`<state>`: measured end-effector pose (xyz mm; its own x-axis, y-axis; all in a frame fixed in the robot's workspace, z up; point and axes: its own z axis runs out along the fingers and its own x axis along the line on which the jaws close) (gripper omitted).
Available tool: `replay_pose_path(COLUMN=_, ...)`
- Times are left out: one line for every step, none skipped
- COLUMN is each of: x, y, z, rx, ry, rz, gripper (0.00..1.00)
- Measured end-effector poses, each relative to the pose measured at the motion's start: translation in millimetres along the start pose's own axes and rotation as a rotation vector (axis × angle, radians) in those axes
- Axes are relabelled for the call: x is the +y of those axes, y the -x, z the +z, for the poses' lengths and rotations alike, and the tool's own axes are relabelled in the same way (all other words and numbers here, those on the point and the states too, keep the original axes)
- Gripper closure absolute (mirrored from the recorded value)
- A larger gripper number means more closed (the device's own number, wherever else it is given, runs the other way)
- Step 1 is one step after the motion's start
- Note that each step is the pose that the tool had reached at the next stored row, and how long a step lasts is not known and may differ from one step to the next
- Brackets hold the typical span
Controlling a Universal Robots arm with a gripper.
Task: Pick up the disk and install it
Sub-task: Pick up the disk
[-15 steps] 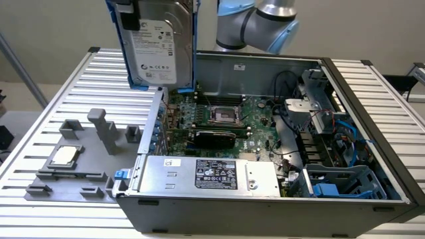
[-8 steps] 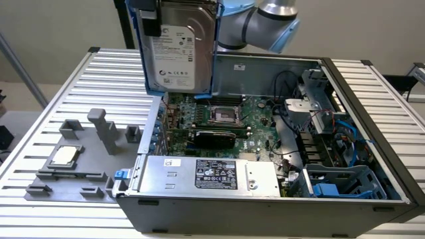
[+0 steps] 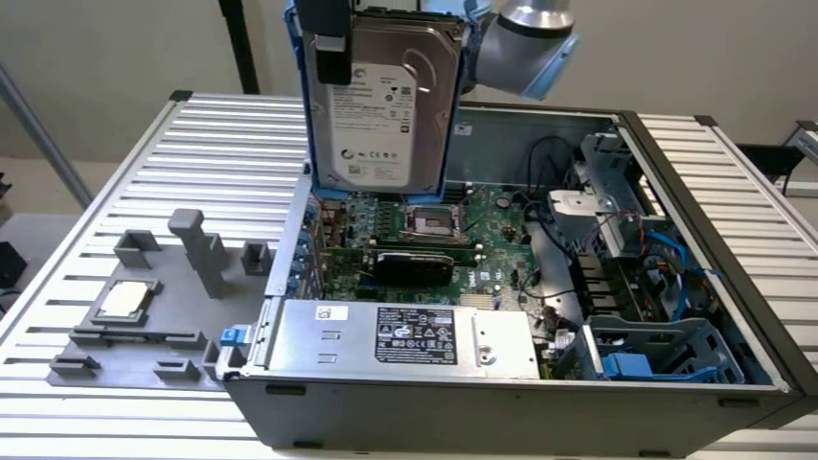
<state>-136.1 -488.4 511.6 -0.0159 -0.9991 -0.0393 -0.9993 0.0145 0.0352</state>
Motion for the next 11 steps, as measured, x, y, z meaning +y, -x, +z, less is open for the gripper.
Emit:
replay_pose_path(x=-1.9, y=-1.9, z=0.1, rx=0.0000, ry=-0.0001, rz=0.000, gripper=0.67)
replay_pose_path(x=-3.8, y=-3.9, z=0.1, rx=0.0000, ry=0.0000, rz=0.000, gripper=0.67)
replay_pose_path(x=-5.3, y=-5.7, z=0.2, rx=0.0000, ry=0.0000, rz=0.000, gripper=0.67)
replay_pose_path(x=-6.9, y=-7.6, z=0.3, rx=-0.0001, ry=-0.0001, rz=0.000, gripper=0.67)
replay_pose_path(x=-8.6, y=-9.5, z=0.3, rx=0.0000, ry=-0.0001, rz=0.000, gripper=0.67)
replay_pose_path(x=-10.8, y=-11.4, z=0.4, rx=0.0001, ry=-0.0001, rz=0.000, gripper=0.67)
replay_pose_path(x=-13.7, y=-13.5, z=0.5, rx=0.0000, ry=-0.0001, rz=0.000, gripper=0.67)
replay_pose_path(x=-16.6, y=-15.5, z=0.6, rx=0.0000, ry=-0.0001, rz=0.000, gripper=0.67)
replay_pose_path(x=-20.1, y=-17.2, z=0.5, rx=0.0001, ry=-0.0001, rz=0.000, gripper=0.67)
replay_pose_path(x=-24.8, y=-18.9, z=0.3, rx=0.0001, ry=0.0000, rz=0.000, gripper=0.67)
replay_pose_path(x=-29.3, y=-20.3, z=0.1, rx=0.0000, ry=-0.0001, rz=0.000, gripper=0.67)
